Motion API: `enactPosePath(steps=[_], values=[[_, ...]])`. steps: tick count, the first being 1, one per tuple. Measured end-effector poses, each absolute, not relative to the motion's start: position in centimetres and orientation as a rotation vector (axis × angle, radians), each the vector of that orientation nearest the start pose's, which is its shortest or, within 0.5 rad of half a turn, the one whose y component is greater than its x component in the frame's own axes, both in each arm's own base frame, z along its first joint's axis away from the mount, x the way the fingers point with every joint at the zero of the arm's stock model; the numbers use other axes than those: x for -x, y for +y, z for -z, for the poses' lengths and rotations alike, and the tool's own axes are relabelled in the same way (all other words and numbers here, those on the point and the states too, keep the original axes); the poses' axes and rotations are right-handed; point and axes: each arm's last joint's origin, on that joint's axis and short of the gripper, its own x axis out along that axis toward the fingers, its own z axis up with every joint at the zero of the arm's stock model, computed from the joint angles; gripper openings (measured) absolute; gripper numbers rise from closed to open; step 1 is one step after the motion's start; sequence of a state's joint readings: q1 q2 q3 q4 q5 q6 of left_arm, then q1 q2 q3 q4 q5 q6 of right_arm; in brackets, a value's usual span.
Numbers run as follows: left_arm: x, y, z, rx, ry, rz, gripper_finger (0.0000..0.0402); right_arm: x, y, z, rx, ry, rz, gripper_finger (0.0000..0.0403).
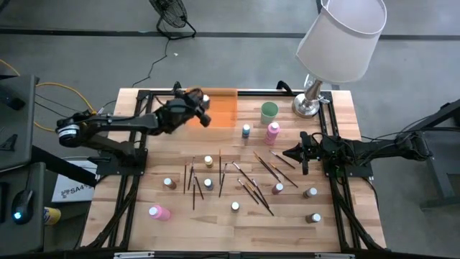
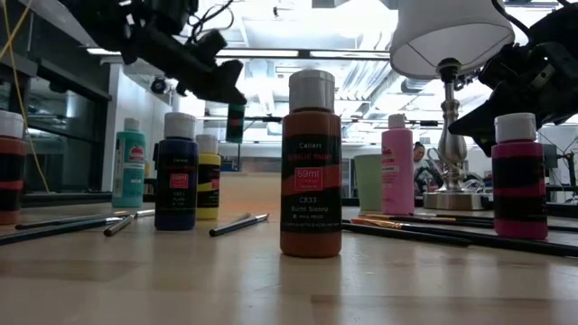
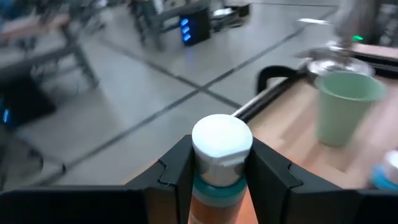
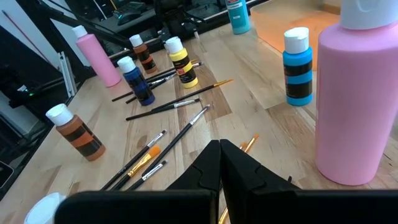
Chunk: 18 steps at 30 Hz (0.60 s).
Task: Pick & Place Paint Supplies
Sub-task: Put the small light blue paint bottle into the orange bin
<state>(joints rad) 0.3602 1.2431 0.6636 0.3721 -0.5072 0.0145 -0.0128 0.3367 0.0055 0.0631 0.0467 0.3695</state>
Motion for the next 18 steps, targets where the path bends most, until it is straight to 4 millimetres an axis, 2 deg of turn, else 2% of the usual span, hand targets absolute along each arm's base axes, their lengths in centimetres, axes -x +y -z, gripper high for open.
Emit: enactPosePath(steps=[8, 18], values=[[-22.8, 15.1, -23.1, 0.157, 0.198, -1.059, 0.0112, -11.5, -0.3, -14.2, -0.363, 0.254, 0.108, 0.0002], [-23.5, 18.5, -19.2, 0.227, 0.183, -1.18, 0.0112, -11.5, -0.3, -14.2, -0.363, 0.254, 0.108, 0.0002]])
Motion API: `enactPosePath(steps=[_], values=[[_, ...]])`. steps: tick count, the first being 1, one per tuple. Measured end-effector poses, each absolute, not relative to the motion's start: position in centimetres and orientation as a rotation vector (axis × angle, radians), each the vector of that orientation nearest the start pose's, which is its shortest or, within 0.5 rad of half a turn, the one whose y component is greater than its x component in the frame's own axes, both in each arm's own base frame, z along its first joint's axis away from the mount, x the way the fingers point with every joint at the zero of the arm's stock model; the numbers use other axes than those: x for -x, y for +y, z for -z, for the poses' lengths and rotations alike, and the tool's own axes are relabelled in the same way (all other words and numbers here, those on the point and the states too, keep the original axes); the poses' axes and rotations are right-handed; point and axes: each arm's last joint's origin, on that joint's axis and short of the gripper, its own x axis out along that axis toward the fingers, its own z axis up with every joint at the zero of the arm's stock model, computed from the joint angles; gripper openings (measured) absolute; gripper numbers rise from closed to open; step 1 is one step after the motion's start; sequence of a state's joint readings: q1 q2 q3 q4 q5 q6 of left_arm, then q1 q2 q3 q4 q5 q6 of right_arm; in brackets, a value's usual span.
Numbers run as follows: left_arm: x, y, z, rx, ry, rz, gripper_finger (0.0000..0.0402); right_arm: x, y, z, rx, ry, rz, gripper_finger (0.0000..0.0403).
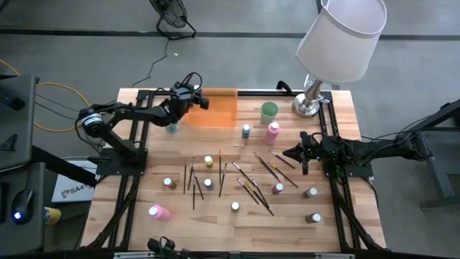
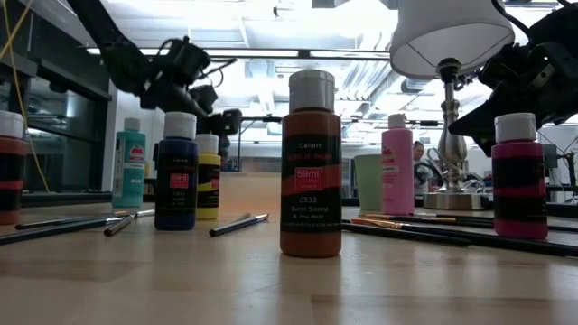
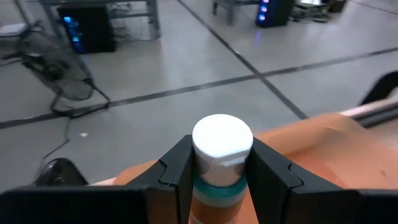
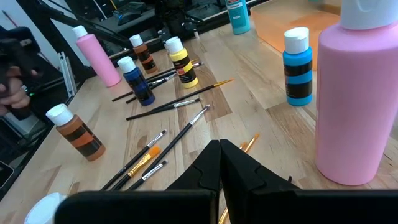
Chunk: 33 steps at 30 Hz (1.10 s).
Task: Pick & Place Paint Supplies
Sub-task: Put the small light blue paint bottle into the orange bin
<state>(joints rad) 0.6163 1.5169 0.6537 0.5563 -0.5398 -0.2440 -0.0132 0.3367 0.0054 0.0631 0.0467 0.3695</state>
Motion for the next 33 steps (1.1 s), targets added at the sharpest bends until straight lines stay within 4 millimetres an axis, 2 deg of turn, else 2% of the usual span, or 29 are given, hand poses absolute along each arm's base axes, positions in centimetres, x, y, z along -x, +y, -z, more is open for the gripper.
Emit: enactPosePath(steps=[9, 27, 33], values=[[-23.9, 19.1, -17.7, 0.212, 0.167, -1.301, 0.0112, -11.5, -0.3, -14.2, -0.363, 0.254, 0.108, 0.0002], [-24.8, 19.9, -15.8, 0.244, 0.19, -1.379, 0.0112, -11.5, -0.3, -14.2, -0.363, 0.254, 0.109, 0.0002], [-24.5, 20.1, -15.3, 0.249, 0.209, -1.442, 0.0112, -11.5, -0.3, -14.2, -0.362, 0.254, 0.111, 0.0002]])
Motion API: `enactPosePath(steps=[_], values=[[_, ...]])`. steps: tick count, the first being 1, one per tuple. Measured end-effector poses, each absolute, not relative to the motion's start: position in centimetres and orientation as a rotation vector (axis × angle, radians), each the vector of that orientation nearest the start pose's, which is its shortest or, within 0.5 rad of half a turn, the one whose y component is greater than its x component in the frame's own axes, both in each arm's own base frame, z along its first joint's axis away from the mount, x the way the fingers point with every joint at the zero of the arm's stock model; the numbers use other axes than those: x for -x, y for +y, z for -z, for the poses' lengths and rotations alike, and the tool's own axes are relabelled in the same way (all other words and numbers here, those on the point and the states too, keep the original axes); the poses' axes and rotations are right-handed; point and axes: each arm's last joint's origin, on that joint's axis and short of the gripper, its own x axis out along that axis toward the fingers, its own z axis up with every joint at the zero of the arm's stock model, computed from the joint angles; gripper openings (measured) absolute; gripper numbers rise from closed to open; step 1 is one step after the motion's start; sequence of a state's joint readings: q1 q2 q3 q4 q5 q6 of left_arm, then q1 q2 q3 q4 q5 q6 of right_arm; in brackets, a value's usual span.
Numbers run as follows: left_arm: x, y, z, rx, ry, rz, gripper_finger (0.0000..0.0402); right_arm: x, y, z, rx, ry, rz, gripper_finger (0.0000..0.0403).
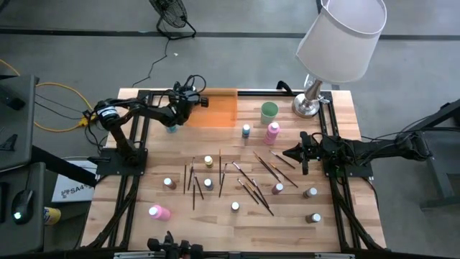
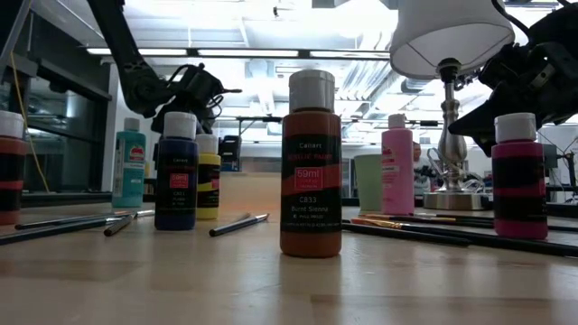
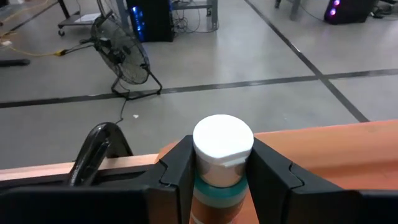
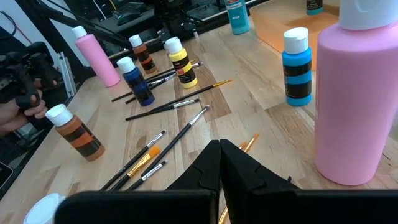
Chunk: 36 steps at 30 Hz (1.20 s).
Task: Pick & Place Paint Supplies
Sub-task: Put the small light blue paint bottle into the orange bin
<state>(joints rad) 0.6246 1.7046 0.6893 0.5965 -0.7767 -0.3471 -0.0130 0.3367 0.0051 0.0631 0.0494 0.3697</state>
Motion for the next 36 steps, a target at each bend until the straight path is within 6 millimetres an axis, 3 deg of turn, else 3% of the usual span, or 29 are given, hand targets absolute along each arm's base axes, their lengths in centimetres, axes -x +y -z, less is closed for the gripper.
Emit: enactPosePath(steps=[6, 14, 30, 36], values=[[-24.3, 20.2, -15.1, 0.253, 0.224, -1.445, 0.0114, -11.5, -0.3, -14.2, -0.362, 0.254, 0.112, 0.0002], [-24.3, 20.2, -15.1, 0.255, 0.232, -1.438, 0.0152, -11.5, -0.3, -14.2, -0.363, 0.253, 0.111, 0.0002], [-24.2, 20.1, -16.1, 0.199, 0.25, -1.407, 0.0162, -11.5, -0.3, -14.2, -0.362, 0.254, 0.111, 0.0002], [-24.3, 20.1, -16.3, 0.174, 0.266, -1.379, 0.0211, -11.5, -0.3, -14.2, -0.362, 0.254, 0.111, 0.0002]])
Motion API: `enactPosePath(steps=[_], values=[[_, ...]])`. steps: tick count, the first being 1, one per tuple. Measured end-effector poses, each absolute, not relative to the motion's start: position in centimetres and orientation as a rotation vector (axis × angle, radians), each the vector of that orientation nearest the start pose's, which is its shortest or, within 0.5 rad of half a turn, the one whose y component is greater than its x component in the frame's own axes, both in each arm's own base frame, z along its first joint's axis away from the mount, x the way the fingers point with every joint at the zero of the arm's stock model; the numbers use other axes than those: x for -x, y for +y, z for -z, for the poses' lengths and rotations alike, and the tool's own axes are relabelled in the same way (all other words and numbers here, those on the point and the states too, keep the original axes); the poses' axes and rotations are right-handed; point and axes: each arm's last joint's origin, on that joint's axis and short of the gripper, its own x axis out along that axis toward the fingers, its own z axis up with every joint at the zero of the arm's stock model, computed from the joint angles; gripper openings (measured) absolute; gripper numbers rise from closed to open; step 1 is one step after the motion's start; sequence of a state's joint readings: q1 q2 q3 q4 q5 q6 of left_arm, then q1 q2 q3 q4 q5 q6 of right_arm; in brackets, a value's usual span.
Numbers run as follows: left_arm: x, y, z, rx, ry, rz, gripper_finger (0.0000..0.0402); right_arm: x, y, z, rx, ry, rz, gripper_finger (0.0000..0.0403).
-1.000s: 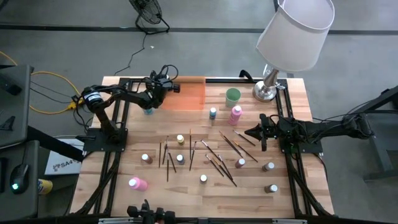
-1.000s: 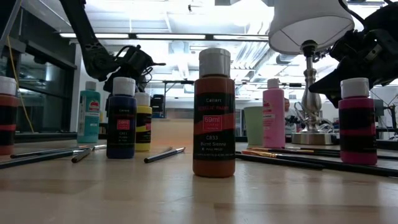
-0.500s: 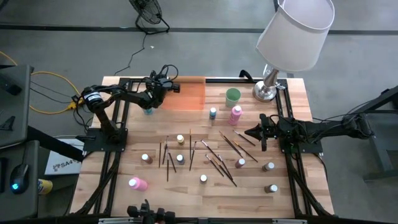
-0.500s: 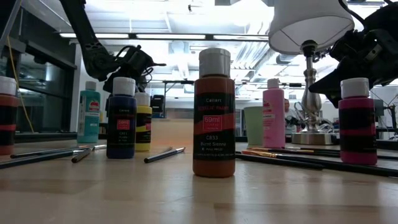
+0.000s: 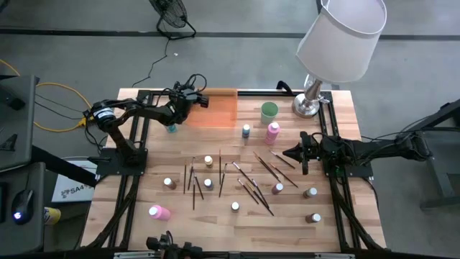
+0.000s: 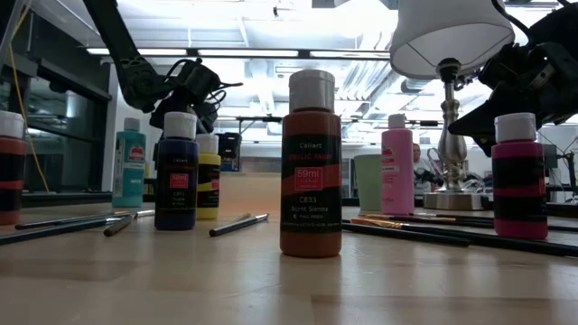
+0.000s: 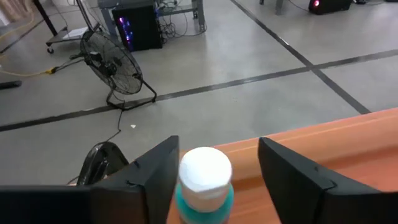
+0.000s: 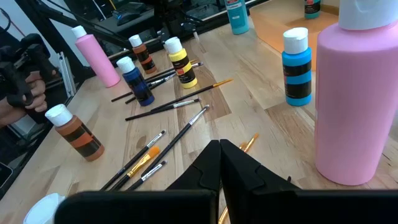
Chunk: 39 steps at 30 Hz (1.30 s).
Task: Pick & Place Paint Supplies
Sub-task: Put the small light blue paint bottle into the orange bin
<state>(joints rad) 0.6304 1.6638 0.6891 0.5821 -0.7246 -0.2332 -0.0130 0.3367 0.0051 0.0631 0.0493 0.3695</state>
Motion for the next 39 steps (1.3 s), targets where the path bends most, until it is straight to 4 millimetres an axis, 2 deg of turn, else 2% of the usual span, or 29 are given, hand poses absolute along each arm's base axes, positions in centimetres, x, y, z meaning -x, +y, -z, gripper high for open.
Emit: enactPosePath(steps=[7, 13, 16, 19, 23, 28, 32, 39], values=[[-24.2, 20.2, -16.7, 0.108, 0.272, -1.414, 0.0279, -11.5, -0.3, -14.2, -0.362, 0.254, 0.111, 0.0002], [-23.9, 19.8, -18.3, 0.079, 0.239, -1.41, 0.0289, -11.5, -0.3, -14.2, -0.362, 0.254, 0.111, 0.0002], [-24.3, 18.9, -19.4, 0.039, 0.226, -1.378, 0.029, -11.5, -0.3, -14.2, -0.362, 0.254, 0.111, 0.0002], [-25.2, 17.5, -20.4, -0.039, 0.234, -1.235, 0.029, -11.5, -0.3, -14.2, -0.362, 0.254, 0.11, 0.0002], [-27.1, 15.3, -21.0, -0.177, 0.235, -0.909, 0.029, -11.5, -0.3, -14.2, -0.362, 0.254, 0.111, 0.0002], [-28.7, 12.9, -21.2, -0.243, 0.184, -0.521, 0.029, -11.5, -0.3, -14.2, -0.362, 0.254, 0.111, 0.0002], [-29.1, 11.8, -21.2, -0.237, 0.156, -0.353, 0.029, -11.5, -0.3, -14.2, -0.362, 0.254, 0.111, 0.0002], [-30.2, 10.9, -19.7, -0.213, 0.164, -0.234, 0.029, -11.5, -0.3, -14.2, -0.362, 0.254, 0.111, 0.0002]])
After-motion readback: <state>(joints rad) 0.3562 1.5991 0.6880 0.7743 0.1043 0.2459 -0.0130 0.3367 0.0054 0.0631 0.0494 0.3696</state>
